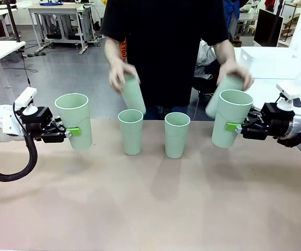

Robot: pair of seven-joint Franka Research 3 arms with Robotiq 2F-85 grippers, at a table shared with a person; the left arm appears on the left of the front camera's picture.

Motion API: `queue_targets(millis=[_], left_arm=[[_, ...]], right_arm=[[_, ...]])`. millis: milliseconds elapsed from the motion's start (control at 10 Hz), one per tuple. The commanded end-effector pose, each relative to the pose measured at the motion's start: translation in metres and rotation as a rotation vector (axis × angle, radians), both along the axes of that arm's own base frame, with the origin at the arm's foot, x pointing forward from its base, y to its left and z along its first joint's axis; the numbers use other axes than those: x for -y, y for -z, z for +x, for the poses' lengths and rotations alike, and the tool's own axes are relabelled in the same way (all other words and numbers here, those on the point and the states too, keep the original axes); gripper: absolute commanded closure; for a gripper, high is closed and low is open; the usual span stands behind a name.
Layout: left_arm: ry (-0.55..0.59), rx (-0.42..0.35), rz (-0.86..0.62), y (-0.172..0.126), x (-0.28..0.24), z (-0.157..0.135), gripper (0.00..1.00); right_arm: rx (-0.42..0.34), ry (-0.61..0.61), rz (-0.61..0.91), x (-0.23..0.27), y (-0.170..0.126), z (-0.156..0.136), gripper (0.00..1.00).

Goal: Stack the cups and store them in the basket.
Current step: Place the stack of Reusable plastic cups into the Pantry Basket.

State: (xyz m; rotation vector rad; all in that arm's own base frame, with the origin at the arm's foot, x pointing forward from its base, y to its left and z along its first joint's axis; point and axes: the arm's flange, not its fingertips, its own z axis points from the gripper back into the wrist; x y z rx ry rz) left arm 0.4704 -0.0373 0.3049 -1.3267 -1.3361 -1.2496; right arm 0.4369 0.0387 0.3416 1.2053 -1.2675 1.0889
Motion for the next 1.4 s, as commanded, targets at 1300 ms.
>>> queue_targets(millis=[1300], left_arm=[[0.0,0.007,0.0,-0.0032,0.0005,-0.0012,0.15]], right_arm=[[0.004,-0.008,-0.007,-0.0003,-0.0018,-0.0007,0.14]])
